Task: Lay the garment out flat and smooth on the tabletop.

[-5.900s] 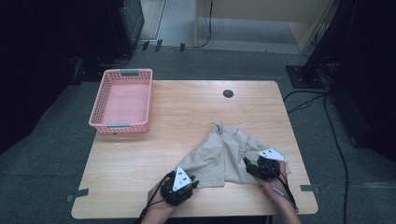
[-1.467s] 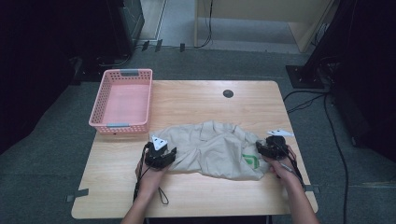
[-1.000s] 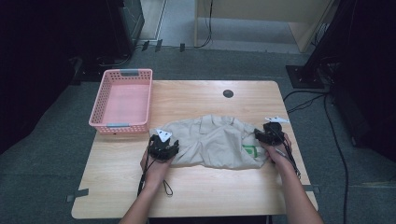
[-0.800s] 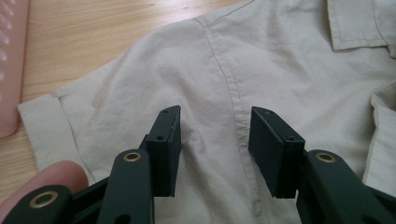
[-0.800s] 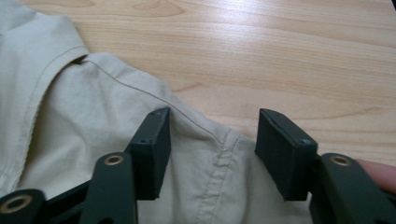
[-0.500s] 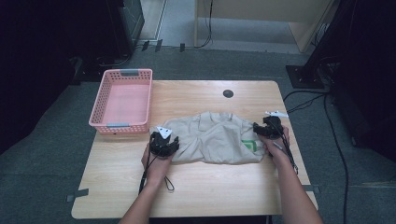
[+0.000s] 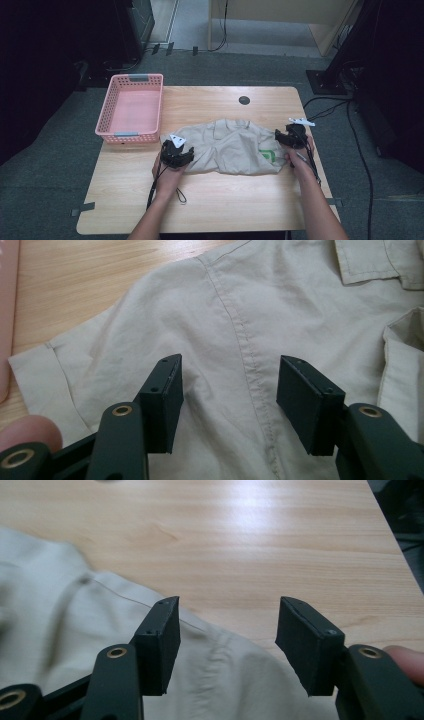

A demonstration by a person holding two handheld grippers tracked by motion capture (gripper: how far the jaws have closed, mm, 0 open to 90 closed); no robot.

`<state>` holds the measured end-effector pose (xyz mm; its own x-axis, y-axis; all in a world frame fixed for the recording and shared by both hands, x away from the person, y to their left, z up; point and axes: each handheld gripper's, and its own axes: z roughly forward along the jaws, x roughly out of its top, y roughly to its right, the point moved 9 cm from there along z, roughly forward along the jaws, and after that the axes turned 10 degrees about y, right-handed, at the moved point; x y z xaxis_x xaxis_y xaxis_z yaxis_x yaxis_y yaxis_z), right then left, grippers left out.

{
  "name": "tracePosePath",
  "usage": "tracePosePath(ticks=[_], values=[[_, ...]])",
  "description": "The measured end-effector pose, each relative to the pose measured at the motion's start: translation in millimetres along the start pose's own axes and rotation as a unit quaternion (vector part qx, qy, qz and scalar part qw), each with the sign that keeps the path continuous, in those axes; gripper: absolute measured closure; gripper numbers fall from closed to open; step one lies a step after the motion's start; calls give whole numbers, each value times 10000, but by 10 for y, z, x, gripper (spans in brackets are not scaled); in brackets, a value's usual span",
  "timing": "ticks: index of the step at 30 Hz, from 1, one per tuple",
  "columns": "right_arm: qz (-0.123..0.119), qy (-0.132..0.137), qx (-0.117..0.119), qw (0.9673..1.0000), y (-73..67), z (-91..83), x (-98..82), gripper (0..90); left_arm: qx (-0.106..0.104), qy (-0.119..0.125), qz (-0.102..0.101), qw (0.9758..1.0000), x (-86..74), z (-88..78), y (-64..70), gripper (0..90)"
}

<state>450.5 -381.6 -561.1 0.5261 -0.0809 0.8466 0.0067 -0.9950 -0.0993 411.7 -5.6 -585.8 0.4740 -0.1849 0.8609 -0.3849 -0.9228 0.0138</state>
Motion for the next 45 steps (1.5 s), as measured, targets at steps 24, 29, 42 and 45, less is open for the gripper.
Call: tracePosePath(ticks=[24,29,42,45], values=[[-237,-38,1742,9844,-924,-683,154,456,66,13,-122,9999,4,2,-35,439],[-234,-195,1865,9820,-998,-646,100,457,72,9,-110,9999,4,1,-35,438],[-320,-235,1794,9830,-1086,-566,40,765,66,13,-122,9999,4,2,-36,438],[-361,-192,1820,9824,-1086,-601,41,840,65,13,-122,9999,4,1,-36,438]])
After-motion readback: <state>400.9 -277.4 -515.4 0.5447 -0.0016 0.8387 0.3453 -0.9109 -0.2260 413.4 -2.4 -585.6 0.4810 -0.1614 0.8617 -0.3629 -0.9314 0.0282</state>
